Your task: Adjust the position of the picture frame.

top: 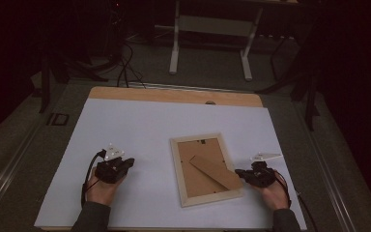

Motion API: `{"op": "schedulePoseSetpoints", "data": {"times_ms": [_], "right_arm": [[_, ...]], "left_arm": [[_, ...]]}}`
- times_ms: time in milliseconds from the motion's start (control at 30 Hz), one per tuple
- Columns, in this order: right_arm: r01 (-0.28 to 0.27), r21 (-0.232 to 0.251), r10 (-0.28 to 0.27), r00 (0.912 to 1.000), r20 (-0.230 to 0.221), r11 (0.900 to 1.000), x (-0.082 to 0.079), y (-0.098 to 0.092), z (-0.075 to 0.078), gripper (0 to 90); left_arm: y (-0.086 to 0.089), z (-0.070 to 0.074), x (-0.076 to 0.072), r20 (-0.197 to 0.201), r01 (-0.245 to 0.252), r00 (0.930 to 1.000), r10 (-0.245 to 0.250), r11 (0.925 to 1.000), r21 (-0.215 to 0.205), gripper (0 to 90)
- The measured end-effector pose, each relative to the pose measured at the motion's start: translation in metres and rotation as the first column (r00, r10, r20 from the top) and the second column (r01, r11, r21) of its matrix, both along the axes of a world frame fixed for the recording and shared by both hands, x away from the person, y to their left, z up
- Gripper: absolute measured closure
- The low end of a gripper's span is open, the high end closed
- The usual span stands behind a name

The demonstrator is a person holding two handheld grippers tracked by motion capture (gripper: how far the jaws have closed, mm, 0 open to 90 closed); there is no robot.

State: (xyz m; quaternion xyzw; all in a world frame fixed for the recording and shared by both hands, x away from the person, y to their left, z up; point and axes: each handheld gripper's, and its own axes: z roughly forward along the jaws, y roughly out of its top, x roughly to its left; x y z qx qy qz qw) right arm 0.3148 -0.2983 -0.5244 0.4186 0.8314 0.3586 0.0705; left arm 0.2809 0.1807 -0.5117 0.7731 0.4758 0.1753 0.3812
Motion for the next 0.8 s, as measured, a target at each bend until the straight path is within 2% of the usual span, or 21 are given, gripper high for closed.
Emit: {"op": "schedulePoseSetpoints", "data": {"times_ms": [167, 367, 533, 800], "right_arm": [[0.001, 0.003, -0.001, 1.0, -0.002, 1.0, 0.0, 0.0, 0.0, 90.0], [0.003, 0.01, -0.003, 1.0, -0.001, 1.0, -0.001, 0.0, -0.001, 90.0], [0.004, 0.014, -0.004, 1.0, -0.003, 1.0, 0.0, 0.0, -0.002, 90.0], [-0.004, 0.004, 0.004, 1.0, -0.005, 1.0, 0.0, 0.001, -0.003, 89.9]], "left_arm": [[-0.011, -0.001, 0.0, -0.004, 0.012, 0.9999, -0.012, 0.9999, -0.002, 90.0], [-0.026, 0.0, 0.003, 0.001, 0.031, 0.9995, -0.031, 0.9994, 0.018, 90.0], [-0.037, -0.002, 0.007, -0.013, 0.046, 0.9988, -0.047, 0.9988, -0.013, 90.0], [-0.059, -0.011, 0.013, -0.033, 0.081, 0.9961, -0.081, 0.9964, -0.025, 90.0]]}}
